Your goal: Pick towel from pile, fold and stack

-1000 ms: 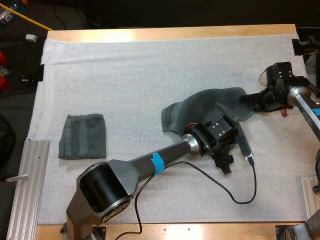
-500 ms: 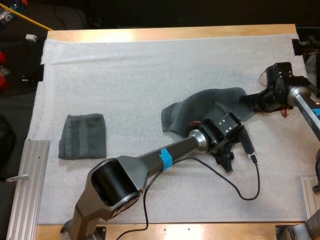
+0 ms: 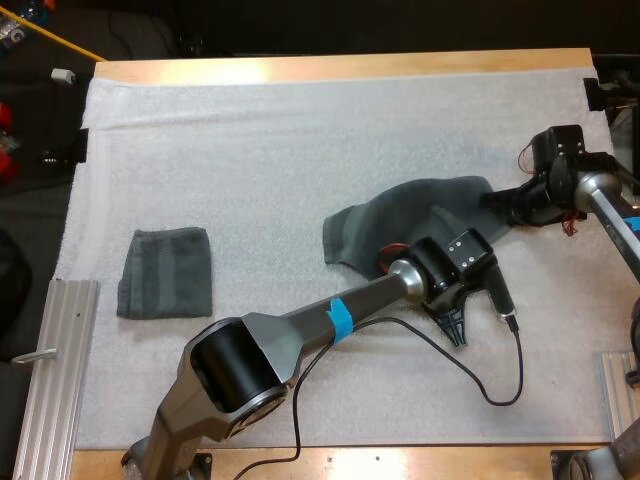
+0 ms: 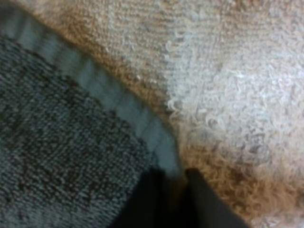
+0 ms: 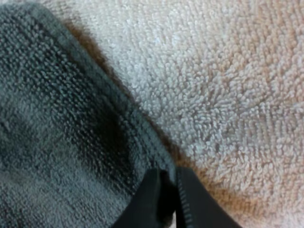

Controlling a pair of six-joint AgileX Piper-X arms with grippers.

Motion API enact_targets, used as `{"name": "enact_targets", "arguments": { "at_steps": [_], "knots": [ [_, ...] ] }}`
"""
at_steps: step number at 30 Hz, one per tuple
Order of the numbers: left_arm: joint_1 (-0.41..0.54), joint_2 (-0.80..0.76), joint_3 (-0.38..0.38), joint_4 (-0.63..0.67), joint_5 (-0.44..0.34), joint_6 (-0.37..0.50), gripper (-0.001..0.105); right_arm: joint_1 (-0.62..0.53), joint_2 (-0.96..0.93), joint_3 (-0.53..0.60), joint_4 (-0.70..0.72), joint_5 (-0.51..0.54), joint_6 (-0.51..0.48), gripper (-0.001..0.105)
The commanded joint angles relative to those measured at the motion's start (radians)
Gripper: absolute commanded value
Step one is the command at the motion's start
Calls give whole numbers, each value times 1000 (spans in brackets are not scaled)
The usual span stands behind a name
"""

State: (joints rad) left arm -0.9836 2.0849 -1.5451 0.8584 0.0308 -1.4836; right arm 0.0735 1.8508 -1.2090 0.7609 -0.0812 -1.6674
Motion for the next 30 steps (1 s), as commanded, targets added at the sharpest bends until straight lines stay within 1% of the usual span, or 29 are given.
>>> {"name": "enact_targets", "arguments": {
  "at_steps": [1, 4, 7, 11, 14, 16, 17, 19, 21, 26, 29, 30],
  "knots": [
    [-8, 0, -23, 43, -6, 6, 0, 0, -16, 1, 15, -6, -13, 0],
    [-8, -22, -68, 92, -6, 6, 0, 0, -27, 1, 29, -6, -13, 0],
    [-8, -69, -93, 120, -6, 6, 0, 0, -65, 1, 31, -6, -13, 0],
    [-8, -148, -101, 150, -6, 6, 0, 0, -141, 1, 33, -6, -3, 0],
    [-8, -230, -101, 182, -13, 6, 0, 0, -225, 1, 47, -35, 45, 0],
    [-8, -292, -101, 206, -31, 6, 0, 0, -286, 1, 52, -108, 104, 0],
    [-8, -309, -101, 215, -31, 6, 0, 2, -298, 1, 52, -130, 113, 0],
    [-8, -366, -101, 249, -49, 6, 0, 2, -362, 1, 52, -178, 164, 0],
    [-8, -408, -101, 269, -63, 9, 0, 2, -413, 1, 56, -190, 192, 0],
    [-8, -500, -101, 306, -65, 23, 0, 2, -545, 1, 82, -190, 203, 0],
    [-8, -543, -101, 325, -65, 26, 0, 2, -624, 1, 114, -192, 242, 0],
    [-8, -562, -101, 336, -77, 26, 0, 2, -652, 1, 130, -196, 255, 0]
  ]
}}
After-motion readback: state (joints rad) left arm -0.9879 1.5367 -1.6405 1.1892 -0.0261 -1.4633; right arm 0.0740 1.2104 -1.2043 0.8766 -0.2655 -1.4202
